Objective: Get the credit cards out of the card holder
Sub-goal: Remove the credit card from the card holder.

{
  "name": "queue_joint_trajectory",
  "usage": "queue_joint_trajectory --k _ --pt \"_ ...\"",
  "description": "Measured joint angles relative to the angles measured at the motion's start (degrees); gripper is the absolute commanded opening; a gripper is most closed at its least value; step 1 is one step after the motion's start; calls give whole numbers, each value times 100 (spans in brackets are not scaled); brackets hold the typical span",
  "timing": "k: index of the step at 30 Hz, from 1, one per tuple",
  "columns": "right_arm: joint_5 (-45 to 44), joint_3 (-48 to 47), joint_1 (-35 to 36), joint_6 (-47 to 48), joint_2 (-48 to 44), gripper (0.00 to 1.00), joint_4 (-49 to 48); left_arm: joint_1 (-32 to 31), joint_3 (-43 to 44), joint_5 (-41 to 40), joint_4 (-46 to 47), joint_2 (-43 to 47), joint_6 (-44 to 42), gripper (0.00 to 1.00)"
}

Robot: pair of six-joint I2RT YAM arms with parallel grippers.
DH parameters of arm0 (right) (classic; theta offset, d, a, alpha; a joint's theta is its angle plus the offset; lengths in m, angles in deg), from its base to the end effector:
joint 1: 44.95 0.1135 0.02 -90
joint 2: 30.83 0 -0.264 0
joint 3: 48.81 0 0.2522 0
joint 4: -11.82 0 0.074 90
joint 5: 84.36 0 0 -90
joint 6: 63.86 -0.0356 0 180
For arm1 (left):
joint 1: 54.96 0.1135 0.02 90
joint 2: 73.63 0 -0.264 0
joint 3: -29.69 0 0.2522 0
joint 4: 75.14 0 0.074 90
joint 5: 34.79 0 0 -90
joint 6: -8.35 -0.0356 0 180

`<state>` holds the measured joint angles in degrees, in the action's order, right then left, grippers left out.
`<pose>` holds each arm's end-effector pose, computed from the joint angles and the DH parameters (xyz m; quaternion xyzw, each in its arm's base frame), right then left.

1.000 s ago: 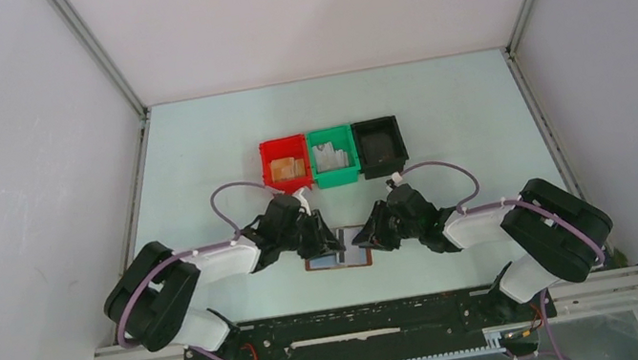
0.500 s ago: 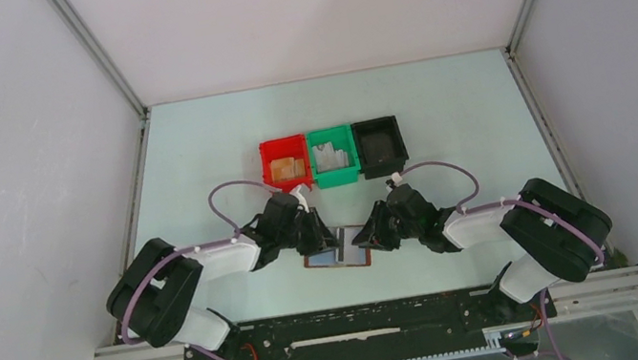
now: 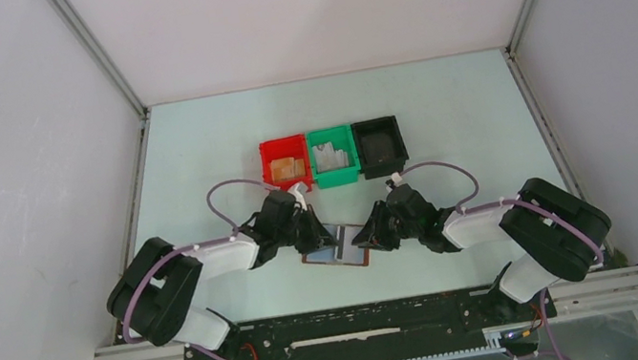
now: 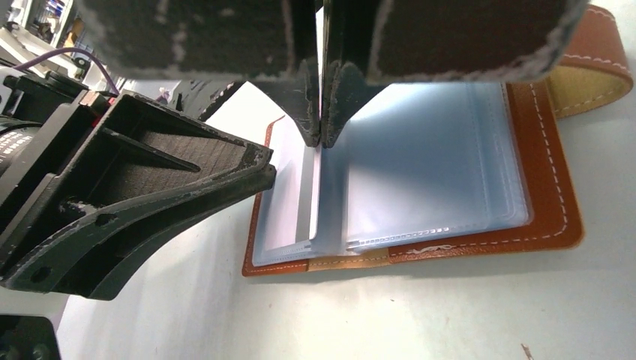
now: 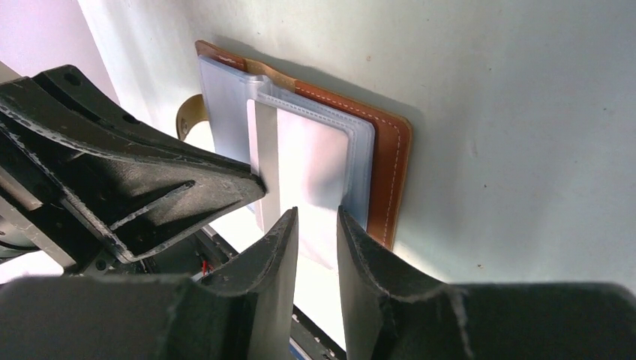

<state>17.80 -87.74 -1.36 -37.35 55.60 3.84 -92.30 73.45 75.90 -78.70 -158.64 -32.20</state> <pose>0.1816 0.1832 0.1218 0.1109 0.8937 0.3980 0.1749 0.2013 -0.1694 0.1346 -0.0272 0.9104 -0.3801 0.1607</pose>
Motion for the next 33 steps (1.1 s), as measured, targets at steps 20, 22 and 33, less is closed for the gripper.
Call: queue_joint_trajectory --k 20,22,33 --pt "52 0 -44 -13 81 33 -55 422 -39 380 -39 153 -402 0" --pt "39 13 -37 -11 17 34 -13 433 -39 527 4 68 -446 0" --pt "-247 66 -33 35 -719 35 310 452 -39 1008 173 -212 -494 2"
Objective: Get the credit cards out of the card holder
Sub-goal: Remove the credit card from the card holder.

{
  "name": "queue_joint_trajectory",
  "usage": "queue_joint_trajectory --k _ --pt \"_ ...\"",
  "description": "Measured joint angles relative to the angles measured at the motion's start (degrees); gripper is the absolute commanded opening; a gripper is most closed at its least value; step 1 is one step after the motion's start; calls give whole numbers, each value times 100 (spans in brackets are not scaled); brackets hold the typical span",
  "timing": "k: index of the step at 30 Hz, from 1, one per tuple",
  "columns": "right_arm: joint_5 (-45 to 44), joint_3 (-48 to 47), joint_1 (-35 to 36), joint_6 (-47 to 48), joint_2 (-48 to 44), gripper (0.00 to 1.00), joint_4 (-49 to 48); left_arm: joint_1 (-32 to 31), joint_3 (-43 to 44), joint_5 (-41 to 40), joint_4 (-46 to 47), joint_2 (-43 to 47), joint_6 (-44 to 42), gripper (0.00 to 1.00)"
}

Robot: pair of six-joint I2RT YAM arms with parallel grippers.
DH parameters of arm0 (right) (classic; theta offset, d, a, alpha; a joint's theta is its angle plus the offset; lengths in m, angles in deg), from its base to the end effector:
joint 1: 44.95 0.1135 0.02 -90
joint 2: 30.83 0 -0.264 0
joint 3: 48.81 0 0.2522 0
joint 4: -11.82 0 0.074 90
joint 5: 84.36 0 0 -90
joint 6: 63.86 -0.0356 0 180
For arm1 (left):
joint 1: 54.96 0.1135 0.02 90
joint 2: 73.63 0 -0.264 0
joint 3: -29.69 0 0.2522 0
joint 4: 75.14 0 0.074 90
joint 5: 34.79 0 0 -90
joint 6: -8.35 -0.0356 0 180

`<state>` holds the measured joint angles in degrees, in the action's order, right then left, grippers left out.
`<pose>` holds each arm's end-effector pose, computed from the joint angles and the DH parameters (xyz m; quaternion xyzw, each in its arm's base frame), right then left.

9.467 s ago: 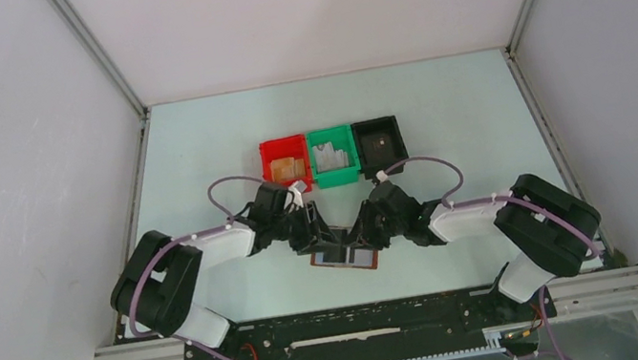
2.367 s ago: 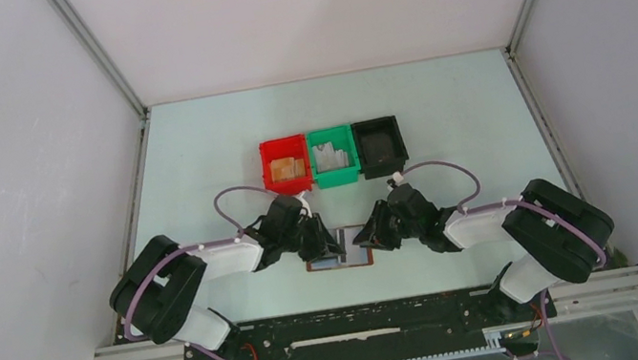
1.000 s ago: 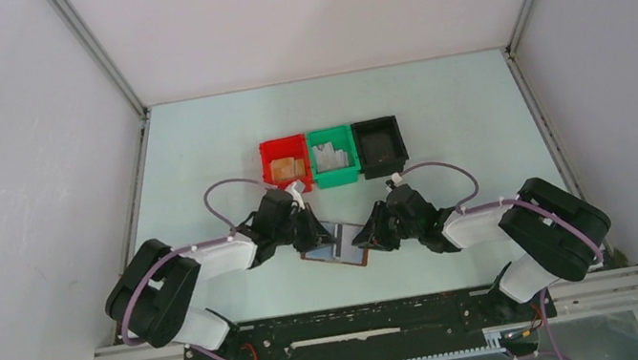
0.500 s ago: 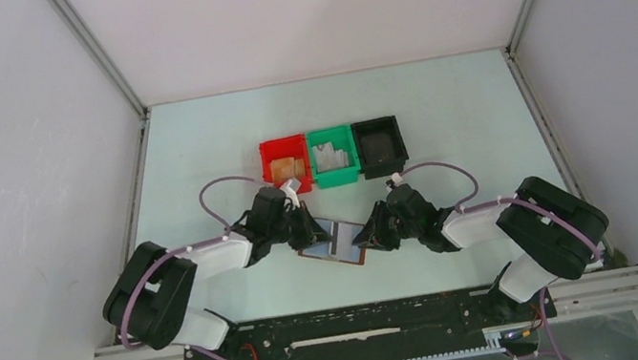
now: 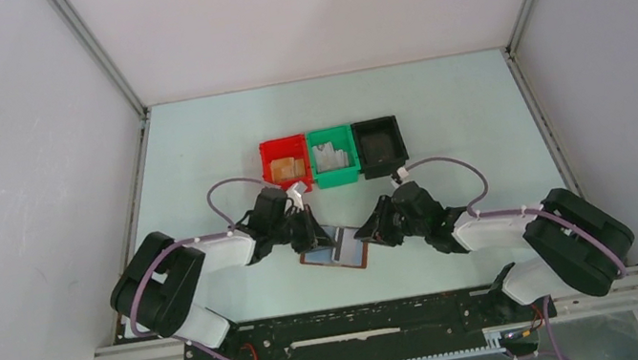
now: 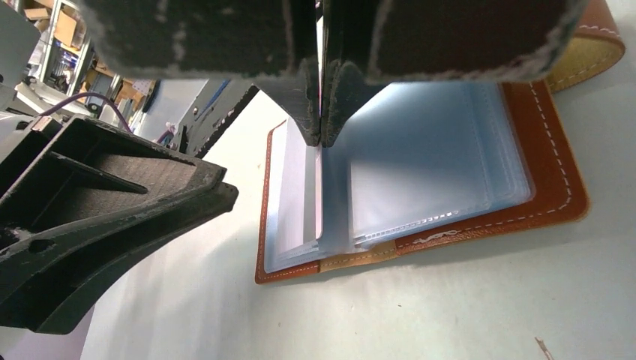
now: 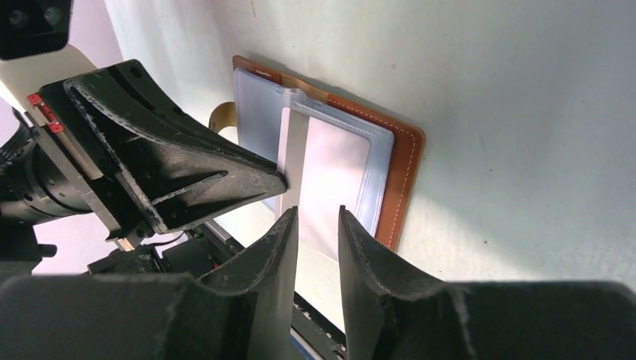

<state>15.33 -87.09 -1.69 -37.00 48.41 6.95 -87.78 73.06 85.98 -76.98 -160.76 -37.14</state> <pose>0.1775 0.1752 0.1433 0.1156 0.8815 0.4068 0.2103 0.2104 -0.1574 0.1280 0.0088 0.8983 -0.4194 0.1310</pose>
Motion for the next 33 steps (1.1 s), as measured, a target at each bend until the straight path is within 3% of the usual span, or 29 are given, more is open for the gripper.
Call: queue_joint_trajectory --k 6,12,17,22,33 --pt "105 -2 17 -13 361 34 -83 0 0 59 4 -46 -2 16" --pt "205 -2 79 -39 592 34 -232 0 0 101 2 -111 0 20" --pt "201 -2 87 -42 592 34 -289 0 0 111 13 -125 0 14" --pt "201 -2 109 -44 592 34 -310 0 0 136 68 -177 2 1" --pt "186 -11 109 -55 654 33 -306 0 0 138 90 -184 4 0"
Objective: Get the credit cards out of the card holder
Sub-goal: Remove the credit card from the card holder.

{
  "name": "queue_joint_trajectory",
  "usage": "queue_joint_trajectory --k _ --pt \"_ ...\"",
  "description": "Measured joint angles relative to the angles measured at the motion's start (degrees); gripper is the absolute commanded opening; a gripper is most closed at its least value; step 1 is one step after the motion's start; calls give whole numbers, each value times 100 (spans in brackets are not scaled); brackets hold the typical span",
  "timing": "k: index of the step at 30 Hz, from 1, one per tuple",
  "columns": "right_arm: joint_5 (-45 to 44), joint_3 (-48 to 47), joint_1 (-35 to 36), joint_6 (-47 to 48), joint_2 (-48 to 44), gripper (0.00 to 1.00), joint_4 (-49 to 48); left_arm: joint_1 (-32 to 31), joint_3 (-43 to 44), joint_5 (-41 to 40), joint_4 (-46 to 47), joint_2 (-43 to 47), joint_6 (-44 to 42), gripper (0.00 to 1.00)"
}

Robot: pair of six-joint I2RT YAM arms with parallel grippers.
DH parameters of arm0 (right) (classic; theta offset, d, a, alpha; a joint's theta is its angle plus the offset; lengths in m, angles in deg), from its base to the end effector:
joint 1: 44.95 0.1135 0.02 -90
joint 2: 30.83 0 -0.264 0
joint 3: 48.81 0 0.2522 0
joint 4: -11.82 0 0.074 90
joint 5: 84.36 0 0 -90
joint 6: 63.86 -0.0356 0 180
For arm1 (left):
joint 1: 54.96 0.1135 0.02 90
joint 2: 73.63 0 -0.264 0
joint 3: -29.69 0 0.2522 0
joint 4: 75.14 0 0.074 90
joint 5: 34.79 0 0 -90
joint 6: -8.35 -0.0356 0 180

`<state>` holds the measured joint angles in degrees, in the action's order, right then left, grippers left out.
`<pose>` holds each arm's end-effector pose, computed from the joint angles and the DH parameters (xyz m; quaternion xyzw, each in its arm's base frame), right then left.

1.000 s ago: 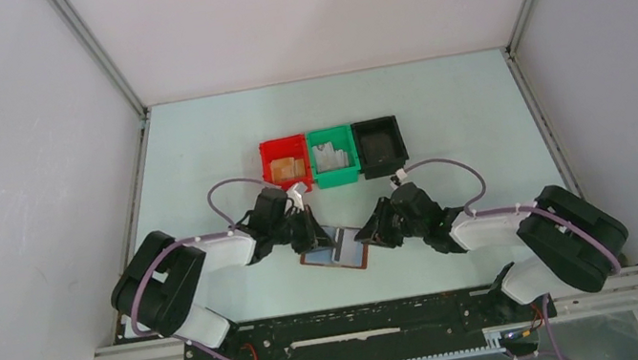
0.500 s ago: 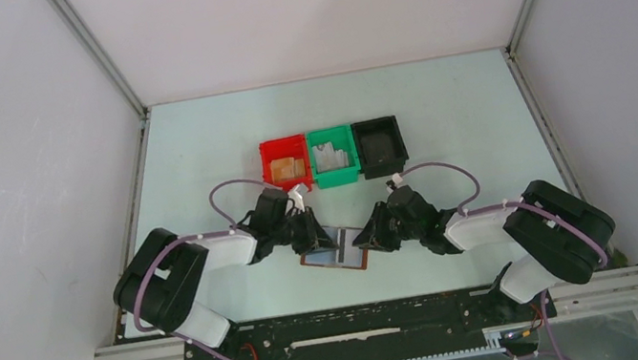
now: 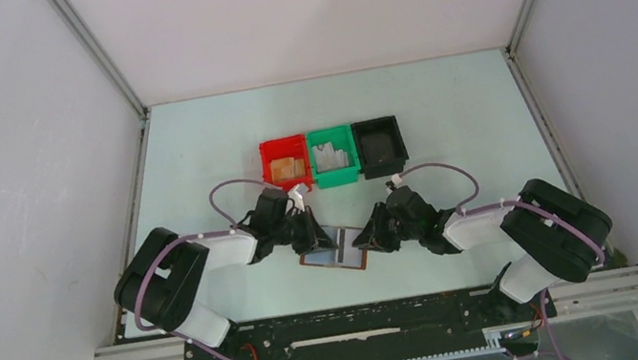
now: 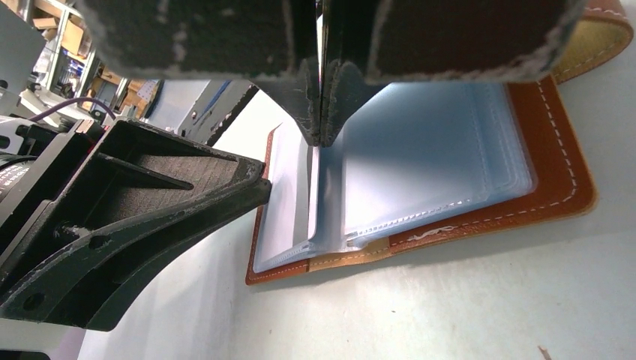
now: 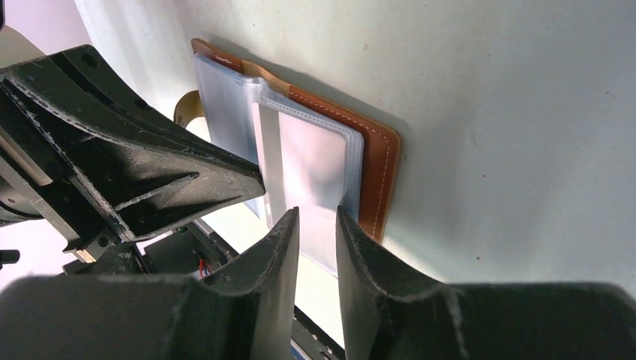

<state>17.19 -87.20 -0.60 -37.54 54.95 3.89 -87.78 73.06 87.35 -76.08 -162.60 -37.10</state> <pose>0.1776 0.1836 0.1220 0.1087 0.8942 0.3971 0.1759 0.2110 -0.1586 0.1217 0.0107 0.8984 -0.4231 0.1170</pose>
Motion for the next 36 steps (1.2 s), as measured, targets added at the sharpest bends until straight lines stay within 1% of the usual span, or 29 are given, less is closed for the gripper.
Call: queue_joint_trajectory --k 21,36 --pt "-7 -142 0 -184 317 30 -155 46 0 -348 -188 168 -11 0" --pt "-4 -149 -2 -212 365 30 -219 181 0 -348 -308 356 -61 0"
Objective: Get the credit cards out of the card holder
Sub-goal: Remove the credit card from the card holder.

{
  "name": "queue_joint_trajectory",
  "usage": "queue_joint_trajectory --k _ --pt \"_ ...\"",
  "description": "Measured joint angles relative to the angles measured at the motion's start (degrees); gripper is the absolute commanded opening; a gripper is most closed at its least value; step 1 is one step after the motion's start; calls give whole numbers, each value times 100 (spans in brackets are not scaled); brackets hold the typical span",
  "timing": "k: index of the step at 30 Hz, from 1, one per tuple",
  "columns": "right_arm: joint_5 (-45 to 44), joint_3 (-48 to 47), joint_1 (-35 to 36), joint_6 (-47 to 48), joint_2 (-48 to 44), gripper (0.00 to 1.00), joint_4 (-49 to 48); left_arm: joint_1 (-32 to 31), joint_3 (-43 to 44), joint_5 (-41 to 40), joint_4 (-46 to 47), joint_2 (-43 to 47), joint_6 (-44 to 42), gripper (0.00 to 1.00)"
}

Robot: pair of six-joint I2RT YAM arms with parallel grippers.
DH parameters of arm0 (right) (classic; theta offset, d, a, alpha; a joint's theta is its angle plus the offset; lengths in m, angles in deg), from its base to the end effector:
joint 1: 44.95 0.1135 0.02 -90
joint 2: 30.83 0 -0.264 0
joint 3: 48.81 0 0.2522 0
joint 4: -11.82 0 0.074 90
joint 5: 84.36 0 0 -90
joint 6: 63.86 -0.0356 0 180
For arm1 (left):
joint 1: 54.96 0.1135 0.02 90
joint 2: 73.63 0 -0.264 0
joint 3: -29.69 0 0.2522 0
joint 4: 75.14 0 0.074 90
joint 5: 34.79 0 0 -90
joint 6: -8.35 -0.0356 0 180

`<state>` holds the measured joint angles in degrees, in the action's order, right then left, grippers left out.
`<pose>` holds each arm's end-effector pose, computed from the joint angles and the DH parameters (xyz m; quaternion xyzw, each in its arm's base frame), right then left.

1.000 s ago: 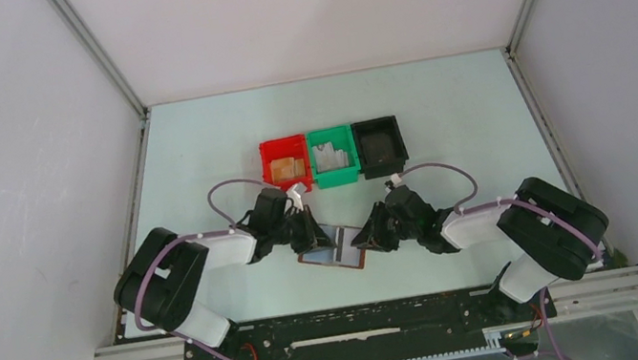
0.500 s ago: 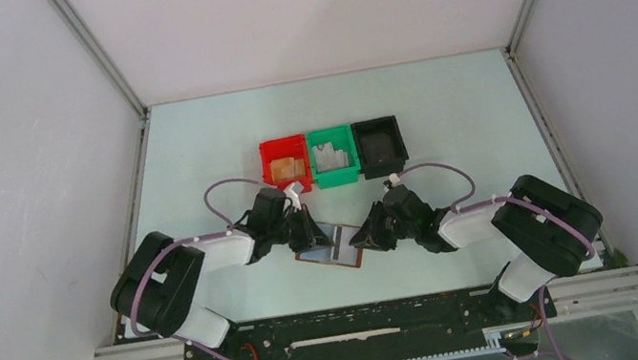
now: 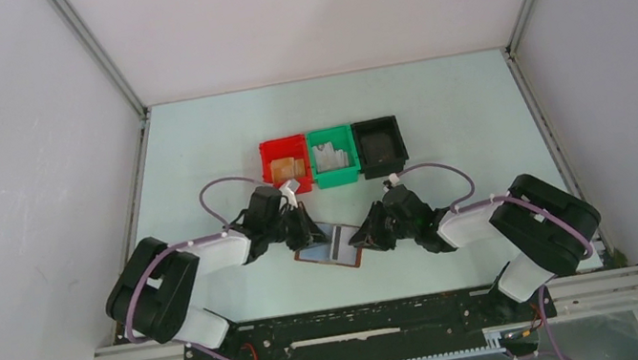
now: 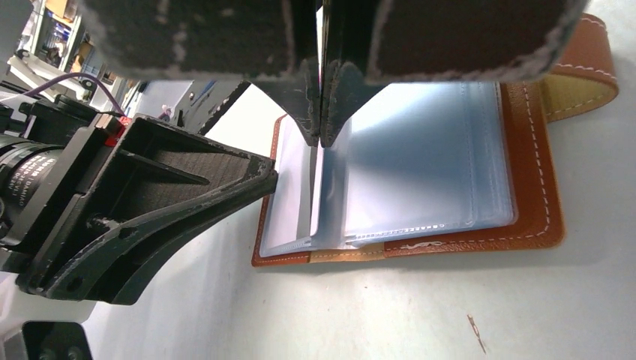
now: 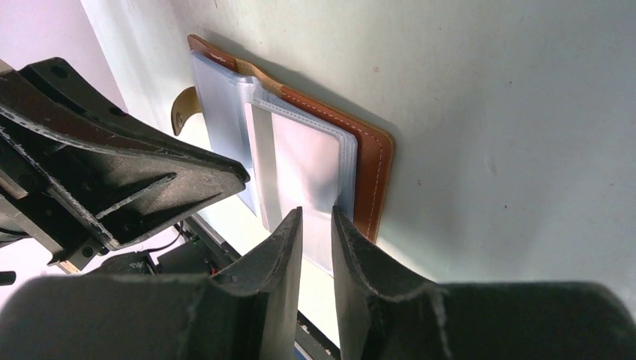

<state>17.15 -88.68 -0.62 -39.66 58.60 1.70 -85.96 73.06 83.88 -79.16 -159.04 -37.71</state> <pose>0.1846 0.1903 0.1164 0.1255 0.8919 0.4002 0.1690 0.2134 -0.1481 0.1320 -0.0092 0.9032 -0.4027 0.1480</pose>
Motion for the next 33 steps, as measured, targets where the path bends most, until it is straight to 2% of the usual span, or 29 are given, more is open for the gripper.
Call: queue_joint_trajectory --k 7,10,12,14,16,24,29,32,33 --pt "13 0 0 -15 42 30 -70 39 0 2 0 74 -2 1" --pt "15 0 0 -15 46 30 -79 39 0 15 7 55 0 23" --pt "15 0 -2 -15 48 30 -83 39 0 46 50 -9 20 34" --pt "17 0 -2 -15 48 30 -83 39 0 59 81 -83 68 40" --pt "17 0 -2 -15 48 30 -85 39 0 72 120 -125 111 41" --pt "17 0 -2 -15 48 30 -83 39 15 155 284 -267 168 32" --pt "17 0 -2 -15 48 30 -83 48 66 203 455 -527 267 20" --pt "17 0 -2 -13 48 30 -83 61 66 223 557 -595 348 2" --pt "17 0 -2 -13 46 30 -83 61 66 245 586 -605 376 0"
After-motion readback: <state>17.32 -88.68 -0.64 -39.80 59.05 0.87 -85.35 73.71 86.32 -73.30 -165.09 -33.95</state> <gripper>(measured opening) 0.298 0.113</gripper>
